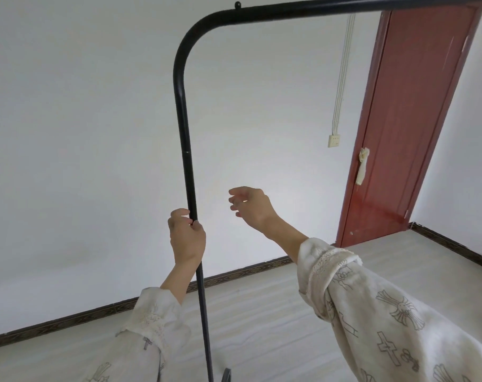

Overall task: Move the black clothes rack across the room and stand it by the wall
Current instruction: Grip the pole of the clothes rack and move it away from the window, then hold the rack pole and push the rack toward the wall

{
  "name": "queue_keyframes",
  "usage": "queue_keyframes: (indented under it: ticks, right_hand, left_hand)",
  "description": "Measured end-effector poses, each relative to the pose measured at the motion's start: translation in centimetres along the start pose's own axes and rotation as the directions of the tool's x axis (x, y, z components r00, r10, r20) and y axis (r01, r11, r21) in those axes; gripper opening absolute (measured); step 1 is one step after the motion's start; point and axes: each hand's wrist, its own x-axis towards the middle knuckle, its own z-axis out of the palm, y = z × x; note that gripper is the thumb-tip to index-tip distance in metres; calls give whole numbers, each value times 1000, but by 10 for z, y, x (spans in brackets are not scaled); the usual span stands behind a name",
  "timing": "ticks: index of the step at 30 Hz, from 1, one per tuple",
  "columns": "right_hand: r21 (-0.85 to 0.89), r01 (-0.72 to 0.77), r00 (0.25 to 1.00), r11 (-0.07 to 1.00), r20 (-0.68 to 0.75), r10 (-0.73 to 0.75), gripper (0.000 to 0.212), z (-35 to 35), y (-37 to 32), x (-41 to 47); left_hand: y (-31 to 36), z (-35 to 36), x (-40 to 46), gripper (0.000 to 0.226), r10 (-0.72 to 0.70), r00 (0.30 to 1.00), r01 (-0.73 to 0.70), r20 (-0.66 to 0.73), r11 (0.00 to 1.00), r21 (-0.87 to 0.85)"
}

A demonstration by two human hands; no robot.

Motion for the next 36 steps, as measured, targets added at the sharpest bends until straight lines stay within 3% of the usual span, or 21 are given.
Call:
queue_keyframes:
  ticks: [2, 4, 10, 17, 24, 30, 36]
  right_hand:
    - [-39, -14, 1000, 999, -1, 14, 35, -19, 9, -18]
    - [-59, -27, 999, 998, -22, 25, 34, -51, 22, -48]
    - [-140, -106, 989, 984, -114, 90, 34, -173, 75, -158]
    - [-181, -266, 936, 947, -283, 209, 33, -356, 143, -339]
    - [-141, -448, 798, 883, -508, 324, 28, -539, 201, -500]
    - [-141, -543, 694, 828, -631, 348, 30, -654, 240, -546]
    - [-212, -501, 737, 839, -612, 285, 23, -748, 278, -529]
  left_hand:
    - [6, 1, -18, 10, 33, 999, -32, 38, 999, -16]
    - [18, 10, -49, 19, 24, 982, -15, 189, 999, -50]
    - [80, 65, -167, 24, 56, 808, -41, 587, 998, -39]
    - [172, 163, -365, 24, 175, 592, -132, 787, 984, -120]
    - [270, 273, -543, 23, 282, 327, -188, 902, 955, -230]
    - [336, 357, -618, 21, 332, 265, -210, 905, 936, -282]
    - [374, 466, -662, 24, 334, 302, -199, 893, 938, -284]
